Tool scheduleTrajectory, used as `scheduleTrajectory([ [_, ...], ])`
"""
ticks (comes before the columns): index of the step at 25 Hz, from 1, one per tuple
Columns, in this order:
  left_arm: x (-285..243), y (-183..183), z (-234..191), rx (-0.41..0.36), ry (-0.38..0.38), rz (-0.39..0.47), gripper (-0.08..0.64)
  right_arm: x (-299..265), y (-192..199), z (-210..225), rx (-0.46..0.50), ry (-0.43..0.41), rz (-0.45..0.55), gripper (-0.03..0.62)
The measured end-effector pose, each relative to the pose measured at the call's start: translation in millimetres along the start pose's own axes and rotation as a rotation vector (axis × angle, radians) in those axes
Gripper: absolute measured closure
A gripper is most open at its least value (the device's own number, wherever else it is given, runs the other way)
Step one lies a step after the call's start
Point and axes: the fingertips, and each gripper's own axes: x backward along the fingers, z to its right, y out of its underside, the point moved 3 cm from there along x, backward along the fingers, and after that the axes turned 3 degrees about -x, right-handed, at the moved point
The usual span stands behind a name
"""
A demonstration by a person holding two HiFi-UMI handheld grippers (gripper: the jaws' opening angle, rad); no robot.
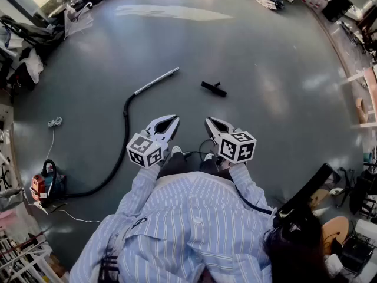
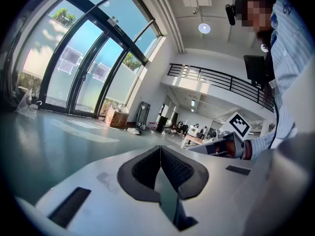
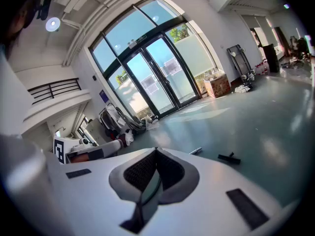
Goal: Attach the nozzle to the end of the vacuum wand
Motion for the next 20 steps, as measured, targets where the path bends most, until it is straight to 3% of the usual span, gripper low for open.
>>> scheduleTrajectory([
  [11,-1,6,-26,0.024,0.014,-0.041,0.554,-22,2,2,-0.015,0.033,-0.022,0.588],
  [15,2,3,-35,0.002,0.022,-0.045,0.554,-29,-2,3,-0.057,0.057,0.007,0.588],
  [20,17,5,-50,0.031,0.038,-0.042,0.554,-38,-5,0,-0.099,0.084,0.045,0.588],
])
